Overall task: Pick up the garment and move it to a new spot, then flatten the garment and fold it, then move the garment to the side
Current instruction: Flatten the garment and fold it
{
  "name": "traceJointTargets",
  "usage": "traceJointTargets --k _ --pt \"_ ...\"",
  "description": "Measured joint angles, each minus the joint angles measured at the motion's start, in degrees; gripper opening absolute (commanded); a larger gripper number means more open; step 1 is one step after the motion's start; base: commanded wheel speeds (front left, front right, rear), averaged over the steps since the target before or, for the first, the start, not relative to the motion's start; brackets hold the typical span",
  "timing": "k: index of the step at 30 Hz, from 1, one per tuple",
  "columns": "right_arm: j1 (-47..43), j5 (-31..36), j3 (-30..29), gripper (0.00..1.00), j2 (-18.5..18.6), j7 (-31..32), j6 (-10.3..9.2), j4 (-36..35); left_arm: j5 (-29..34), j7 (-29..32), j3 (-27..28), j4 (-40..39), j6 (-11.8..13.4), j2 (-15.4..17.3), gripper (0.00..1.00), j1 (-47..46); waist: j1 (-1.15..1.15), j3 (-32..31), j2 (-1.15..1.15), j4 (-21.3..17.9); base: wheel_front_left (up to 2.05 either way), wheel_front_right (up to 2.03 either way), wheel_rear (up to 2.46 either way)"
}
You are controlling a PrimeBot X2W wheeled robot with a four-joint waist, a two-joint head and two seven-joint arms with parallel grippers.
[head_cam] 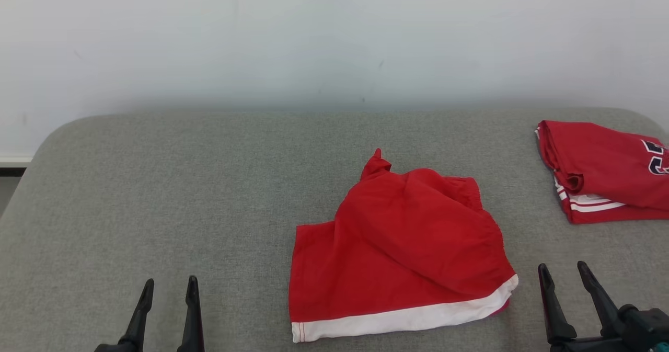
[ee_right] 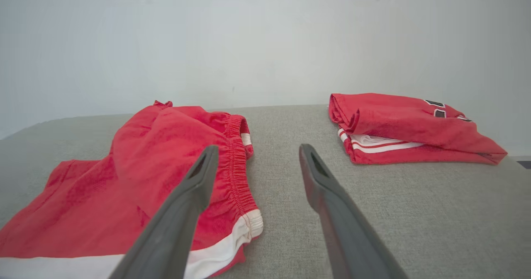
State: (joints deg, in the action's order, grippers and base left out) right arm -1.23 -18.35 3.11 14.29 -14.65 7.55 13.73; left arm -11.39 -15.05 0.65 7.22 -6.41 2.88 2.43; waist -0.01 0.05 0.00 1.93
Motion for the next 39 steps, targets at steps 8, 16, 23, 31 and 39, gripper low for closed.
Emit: traceJointTargets --k 8,16,23,31,39 --pt "-2.7 1.4 -2.6 1.00 -2.1 -0.3 0.00 -4.6 1.7 0.0 -0.1 -1.4 -0.2 0.0 1.00 0.9 0.00 -0.5 0.00 -1.1 0.00 0.00 0.00" --pt "-4.5 1.9 -3.1 1.00 -3.4 -0.3 0.00 -5.5 2.4 0.0 -0.1 -2.5 -0.6 0.0 1.00 1.9 0.00 -0.5 0.00 -1.8 0.00 0.00 0.00" --pt "-4.6 2.2 -2.9 1.00 -3.5 -0.3 0.00 -5.4 2.7 0.0 -0.3 -2.4 -0.7 0.0 1.00 2.2 0.00 -0.5 0.00 -1.7 0.00 0.00 0.00" --pt "-4.6 2.4 -2.6 1.00 -3.3 -0.3 0.00 -5.4 2.8 0.0 -0.4 -2.3 -0.7 0.0 1.00 2.2 0.01 -0.6 0.00 -1.4 0.00 0.00 0.00" --pt "-4.0 2.4 -1.0 1.00 -2.3 -0.4 0.00 -4.3 2.8 0.0 -2.6 -1.1 -1.0 0.1 1.00 2.3 0.01 -0.4 0.00 -1.2 0.00 0.00 0.00"
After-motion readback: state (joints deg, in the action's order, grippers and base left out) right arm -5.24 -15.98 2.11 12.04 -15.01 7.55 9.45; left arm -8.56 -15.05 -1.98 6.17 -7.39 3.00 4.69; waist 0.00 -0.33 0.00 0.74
